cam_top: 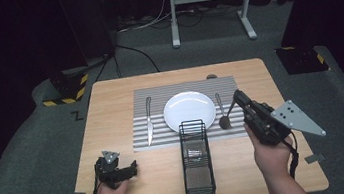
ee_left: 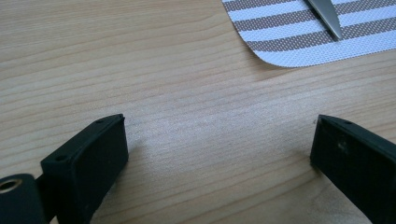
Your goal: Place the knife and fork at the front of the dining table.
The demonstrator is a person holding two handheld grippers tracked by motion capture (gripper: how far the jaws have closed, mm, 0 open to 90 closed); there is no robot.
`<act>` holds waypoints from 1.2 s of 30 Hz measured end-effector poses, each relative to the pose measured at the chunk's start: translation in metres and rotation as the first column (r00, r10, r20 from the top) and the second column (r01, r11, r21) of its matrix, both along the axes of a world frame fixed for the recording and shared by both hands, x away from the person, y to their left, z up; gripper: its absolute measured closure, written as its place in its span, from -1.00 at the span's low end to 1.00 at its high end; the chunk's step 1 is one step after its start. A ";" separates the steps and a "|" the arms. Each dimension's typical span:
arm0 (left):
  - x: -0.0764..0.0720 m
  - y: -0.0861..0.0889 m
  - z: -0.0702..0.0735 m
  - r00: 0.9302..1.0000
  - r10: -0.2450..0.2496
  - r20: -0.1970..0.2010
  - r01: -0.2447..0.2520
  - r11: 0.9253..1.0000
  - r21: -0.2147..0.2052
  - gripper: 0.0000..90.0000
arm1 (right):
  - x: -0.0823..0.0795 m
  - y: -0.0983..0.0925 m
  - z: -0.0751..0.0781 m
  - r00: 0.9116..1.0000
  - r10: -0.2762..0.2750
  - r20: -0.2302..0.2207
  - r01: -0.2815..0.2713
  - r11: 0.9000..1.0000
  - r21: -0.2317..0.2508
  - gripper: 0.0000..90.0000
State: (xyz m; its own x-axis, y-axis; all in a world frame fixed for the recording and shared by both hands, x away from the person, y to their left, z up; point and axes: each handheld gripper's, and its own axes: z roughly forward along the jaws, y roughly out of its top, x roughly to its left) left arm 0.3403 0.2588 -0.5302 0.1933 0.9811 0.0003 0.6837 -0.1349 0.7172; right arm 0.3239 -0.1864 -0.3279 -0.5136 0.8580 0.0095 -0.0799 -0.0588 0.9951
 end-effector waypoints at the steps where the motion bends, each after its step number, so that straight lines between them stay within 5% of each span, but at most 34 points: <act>1: 0.000 0.000 0.000 1.000 -0.002 0.000 0.002 1.000 -0.001 -0.91 | 0.003 -0.005 -0.003 1.000 -0.011 -0.008 0.011 1.000 -0.005 0.96; 6: 0.000 0.000 0.000 1.000 -0.001 -0.001 0.001 1.000 0.000 -0.92 | 0.025 -0.027 -0.024 0.995 -0.066 -0.074 0.063 0.997 -0.042 0.96; 10: 0.000 0.000 0.000 1.000 -0.001 -0.002 0.001 1.000 -0.001 -0.92 | 0.051 -0.045 -0.045 0.981 -0.101 -0.165 0.095 0.994 -0.044 0.96; 13: 0.001 0.000 0.000 1.000 -0.009 -0.005 0.009 1.000 -0.004 -0.94 | 0.065 -0.050 -0.058 0.973 -0.128 -0.193 0.118 0.991 -0.064 0.96; 21: 0.000 0.000 0.000 1.000 -0.010 -0.003 0.010 1.000 0.000 -0.95 | 0.106 -0.052 -0.088 0.947 -0.149 -0.283 0.122 0.986 -0.110 0.97; 27: 0.000 0.000 0.000 1.000 -0.009 -0.003 0.009 1.000 0.001 -0.95 | 0.119 -0.050 -0.098 0.934 -0.140 -0.330 0.098 0.985 -0.138 0.97; 36: 0.000 -0.001 0.000 1.000 -0.004 -0.003 0.004 1.000 0.002 -0.95 | 0.152 -0.047 -0.109 0.922 -0.132 -0.365 0.104 0.990 -0.096 0.96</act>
State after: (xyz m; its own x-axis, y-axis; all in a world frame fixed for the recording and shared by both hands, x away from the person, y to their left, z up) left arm 0.3402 0.2581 -0.5305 0.1972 0.9804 0.0022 0.6853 -0.1394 0.7148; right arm 0.4761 -0.2333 -0.4371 -0.3808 0.9176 0.1137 0.2923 0.0028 0.9563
